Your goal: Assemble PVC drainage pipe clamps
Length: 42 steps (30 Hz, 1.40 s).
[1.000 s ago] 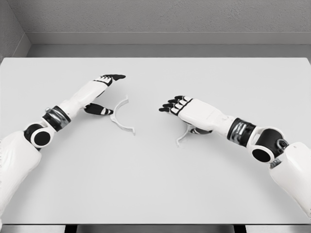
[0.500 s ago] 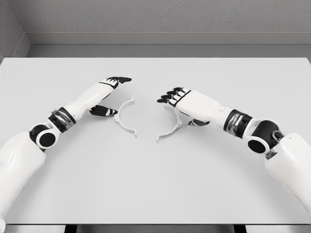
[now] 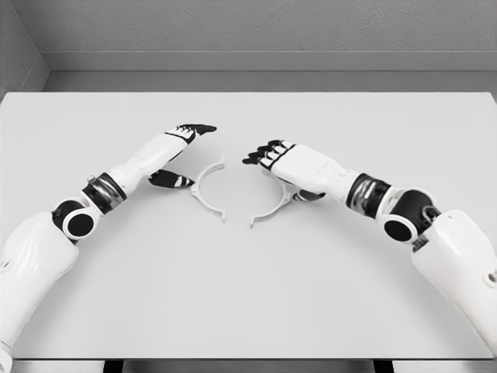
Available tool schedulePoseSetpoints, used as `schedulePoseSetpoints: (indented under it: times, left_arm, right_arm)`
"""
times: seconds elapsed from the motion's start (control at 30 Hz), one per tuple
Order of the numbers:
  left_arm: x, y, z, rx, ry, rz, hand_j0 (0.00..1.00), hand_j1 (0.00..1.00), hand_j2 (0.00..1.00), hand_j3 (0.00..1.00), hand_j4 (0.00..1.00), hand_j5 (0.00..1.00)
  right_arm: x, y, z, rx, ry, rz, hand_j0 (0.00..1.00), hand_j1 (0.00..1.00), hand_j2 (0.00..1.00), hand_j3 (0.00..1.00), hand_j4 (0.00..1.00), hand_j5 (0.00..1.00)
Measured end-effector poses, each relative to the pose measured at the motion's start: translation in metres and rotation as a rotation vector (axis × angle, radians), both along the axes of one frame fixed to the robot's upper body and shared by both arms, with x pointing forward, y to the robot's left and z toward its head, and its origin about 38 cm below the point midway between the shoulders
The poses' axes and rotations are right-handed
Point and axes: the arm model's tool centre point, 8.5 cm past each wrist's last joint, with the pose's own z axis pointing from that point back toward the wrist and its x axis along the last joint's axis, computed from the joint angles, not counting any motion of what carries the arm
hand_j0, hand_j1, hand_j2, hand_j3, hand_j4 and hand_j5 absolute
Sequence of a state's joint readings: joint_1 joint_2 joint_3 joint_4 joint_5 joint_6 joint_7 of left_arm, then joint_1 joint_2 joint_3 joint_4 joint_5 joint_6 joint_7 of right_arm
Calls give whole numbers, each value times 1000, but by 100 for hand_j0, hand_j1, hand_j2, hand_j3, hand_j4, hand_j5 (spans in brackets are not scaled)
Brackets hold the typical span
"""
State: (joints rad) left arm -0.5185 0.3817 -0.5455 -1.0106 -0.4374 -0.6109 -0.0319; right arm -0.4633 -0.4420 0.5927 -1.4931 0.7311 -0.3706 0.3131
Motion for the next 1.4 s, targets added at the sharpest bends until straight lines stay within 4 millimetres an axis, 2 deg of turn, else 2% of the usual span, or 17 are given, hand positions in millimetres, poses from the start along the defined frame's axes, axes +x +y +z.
schedulePoseSetpoints:
  times: [0.17, 0.5, 0.67, 0.73, 0.8, 0.87, 0.93, 0.97, 1.03, 1.1, 1.17, 1.27, 1.4]
  left_arm:
    - [0, 1, 0, 1, -1, 1, 100, 100, 100, 100, 100, 100]
    - [-1, -3, 4, -1, -12, -11, 100, 100, 100, 100, 100, 100]
    - [-2, -8, 4, -3, -13, -22, 100, 100, 100, 100, 100, 100]
    - [-2, -8, 4, -3, -14, -23, 100, 100, 100, 100, 100, 100]
    - [-2, -8, 3, -4, -12, -24, 100, 100, 100, 100, 100, 100]
    - [-2, -8, 3, -4, -13, -24, 100, 100, 100, 100, 100, 100]
    - [-1, -6, 5, -3, -16, -20, 100, 100, 100, 100, 100, 100]
    - [0, -5, 7, -4, -19, -17, 100, 100, 100, 100, 100, 100]
    - [0, -1, 8, -3, -20, -12, 100, 100, 100, 100, 100, 100]
    - [0, 4, 9, 2, -21, -6, 100, 100, 100, 100, 100, 100]
    - [-5, 7, 8, 8, -22, -10, 100, 100, 100, 100, 100, 100]
    - [-12, 12, 10, 19, -32, -23, 100, 100, 100, 100, 100, 100]
    - [-20, 15, 19, 29, -58, -45, 100, 100, 100, 100, 100, 100]
  right_arm:
    - [0, 7, -5, 0, 14, 4, 100, 100, 100, 100, 100, 100]
    - [4, 24, 2, 10, 2, 19, 100, 100, 100, 100, 100, 100]
    - [7, 25, 5, 5, -4, 12, 100, 100, 100, 100, 100, 100]
    - [12, 7, 8, 3, -12, -30, 100, 100, 100, 100, 100, 100]
    - [21, -25, 25, 8, -52, -102, 100, 100, 100, 100, 100, 100]
    - [17, -57, 32, 15, -73, -166, 100, 100, 100, 100, 100, 100]
    - [9, -82, 40, 22, -95, -210, 100, 100, 100, 100, 100, 100]
    - [-2, -95, 34, 24, -86, -232, 100, 100, 100, 100, 100, 100]
    - [-19, -120, 36, 34, -101, -277, 100, 100, 100, 100, 100, 100]
    - [-28, -144, 50, 45, -145, -310, 100, 100, 100, 100, 100, 100]
    - [-40, -167, 55, 51, -169, -330, 100, 100, 100, 100, 100, 100]
    - [-48, -188, 73, 55, -233, -324, 100, 100, 100, 100, 100, 100]
    - [-55, -196, 78, 47, -258, -296, 100, 100, 100, 100, 100, 100]
